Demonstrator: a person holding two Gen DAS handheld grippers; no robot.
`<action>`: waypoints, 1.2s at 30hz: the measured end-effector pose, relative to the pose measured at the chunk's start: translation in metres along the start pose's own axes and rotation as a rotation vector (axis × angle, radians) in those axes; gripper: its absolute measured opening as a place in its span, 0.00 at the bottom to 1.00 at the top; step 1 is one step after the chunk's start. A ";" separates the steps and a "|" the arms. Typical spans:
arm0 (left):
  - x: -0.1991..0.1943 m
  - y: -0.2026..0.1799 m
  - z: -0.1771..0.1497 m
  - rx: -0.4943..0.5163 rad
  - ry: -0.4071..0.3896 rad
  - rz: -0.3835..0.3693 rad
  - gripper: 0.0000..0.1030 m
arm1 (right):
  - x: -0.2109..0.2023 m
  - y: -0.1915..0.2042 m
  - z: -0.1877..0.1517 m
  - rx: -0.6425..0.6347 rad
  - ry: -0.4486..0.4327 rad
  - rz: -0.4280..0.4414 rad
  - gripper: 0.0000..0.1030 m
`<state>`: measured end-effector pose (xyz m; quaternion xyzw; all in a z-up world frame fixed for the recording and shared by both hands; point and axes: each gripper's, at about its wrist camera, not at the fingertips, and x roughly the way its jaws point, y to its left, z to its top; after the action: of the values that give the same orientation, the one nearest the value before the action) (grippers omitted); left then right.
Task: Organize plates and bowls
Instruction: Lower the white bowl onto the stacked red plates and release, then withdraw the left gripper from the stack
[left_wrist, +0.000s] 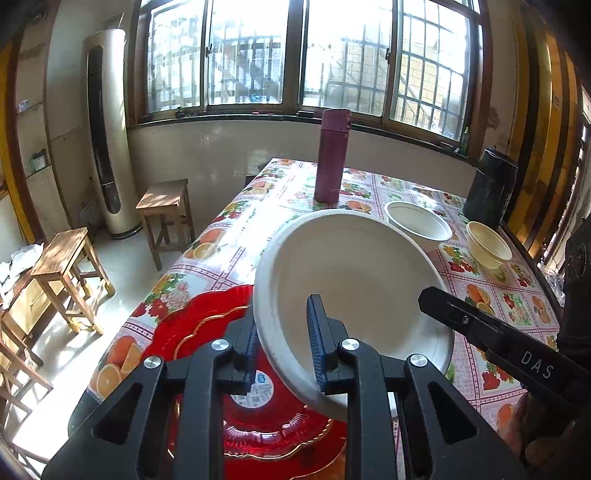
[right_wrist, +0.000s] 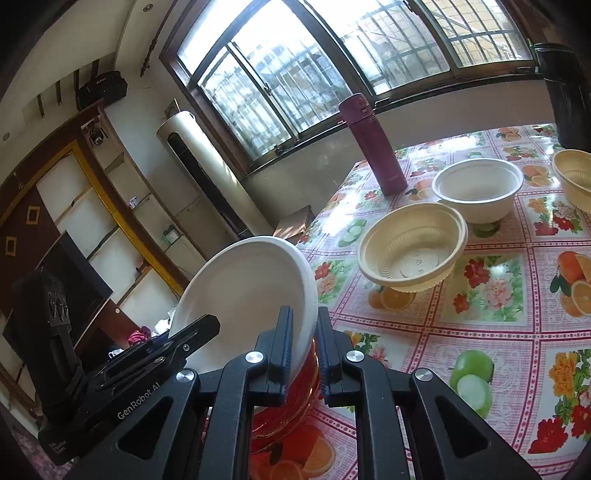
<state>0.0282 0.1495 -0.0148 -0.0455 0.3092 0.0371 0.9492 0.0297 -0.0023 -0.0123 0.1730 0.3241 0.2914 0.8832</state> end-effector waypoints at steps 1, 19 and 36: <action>-0.001 0.006 -0.002 -0.007 -0.001 0.005 0.21 | 0.005 0.004 -0.002 -0.007 0.010 -0.001 0.12; 0.038 0.067 -0.045 -0.109 0.192 0.046 0.35 | 0.075 0.042 -0.039 -0.142 0.149 -0.121 0.16; 0.008 0.084 -0.027 -0.351 0.054 -0.272 1.00 | -0.012 -0.025 0.008 -0.060 -0.113 -0.068 1.00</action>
<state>0.0106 0.2305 -0.0470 -0.2521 0.3141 -0.0391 0.9145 0.0372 -0.0299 -0.0131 0.1516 0.2706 0.2605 0.9143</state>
